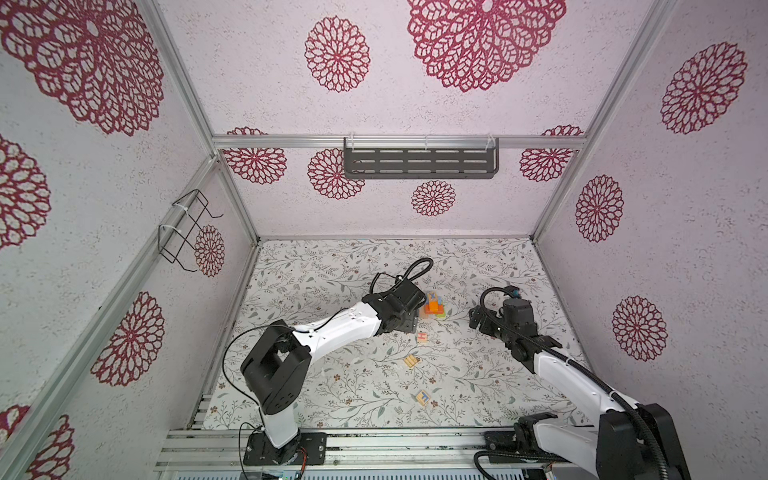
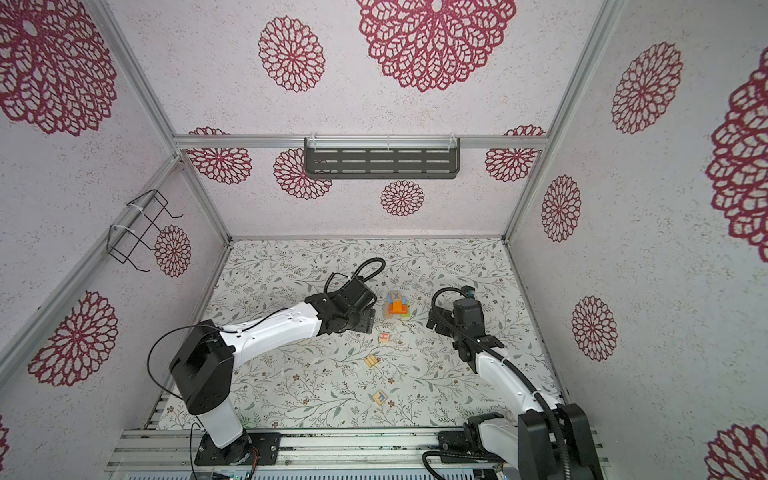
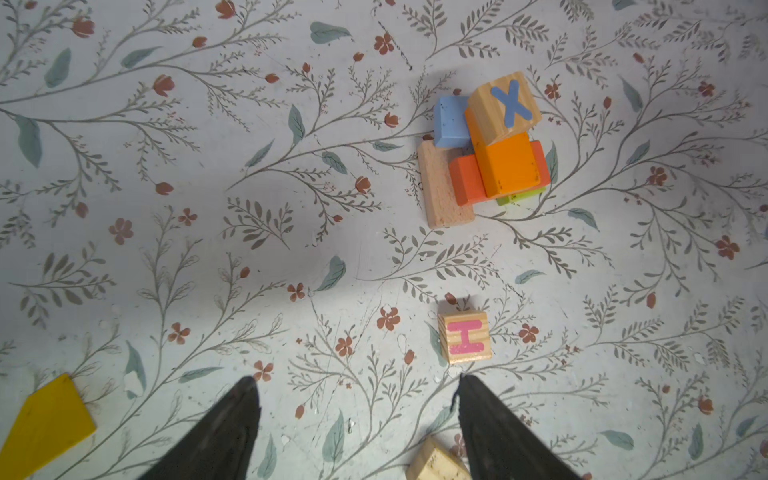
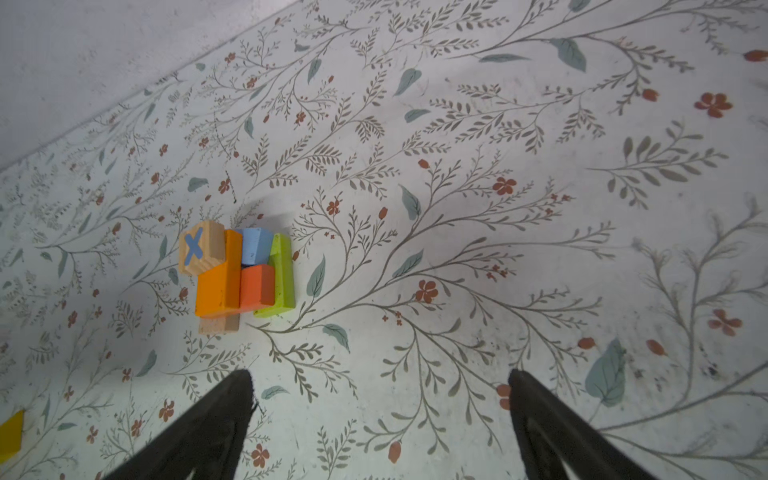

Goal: Build the wood block tower
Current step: 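Open the right gripper and withdraw while left gripper moves toward the stack, then close the left gripper on the H letter cube and lift it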

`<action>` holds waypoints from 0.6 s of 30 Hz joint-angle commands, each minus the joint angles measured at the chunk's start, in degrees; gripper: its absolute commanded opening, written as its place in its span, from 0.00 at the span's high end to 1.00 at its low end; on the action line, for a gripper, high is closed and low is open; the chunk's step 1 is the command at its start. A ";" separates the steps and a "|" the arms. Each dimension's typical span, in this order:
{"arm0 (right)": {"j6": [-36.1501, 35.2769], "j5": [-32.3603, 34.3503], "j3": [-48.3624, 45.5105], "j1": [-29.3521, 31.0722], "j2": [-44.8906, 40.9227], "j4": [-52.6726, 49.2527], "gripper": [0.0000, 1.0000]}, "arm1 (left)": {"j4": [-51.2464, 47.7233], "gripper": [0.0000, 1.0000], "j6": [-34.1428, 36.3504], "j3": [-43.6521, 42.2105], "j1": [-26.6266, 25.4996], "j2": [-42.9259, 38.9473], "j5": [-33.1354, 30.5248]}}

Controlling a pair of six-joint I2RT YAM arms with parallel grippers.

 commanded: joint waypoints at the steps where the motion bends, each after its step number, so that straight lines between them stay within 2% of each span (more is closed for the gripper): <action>1: 3.66 1.60 -2.45 -0.54 -3.12 8.21 0.01 | -3.08 0.22 -3.85 3.22 -1.31 3.15 -1.45; 18: 4.19 1.60 -3.45 -1.11 -3.24 7.79 0.01 | 0.93 0.22 -9.14 8.04 -3.94 13.40 4.70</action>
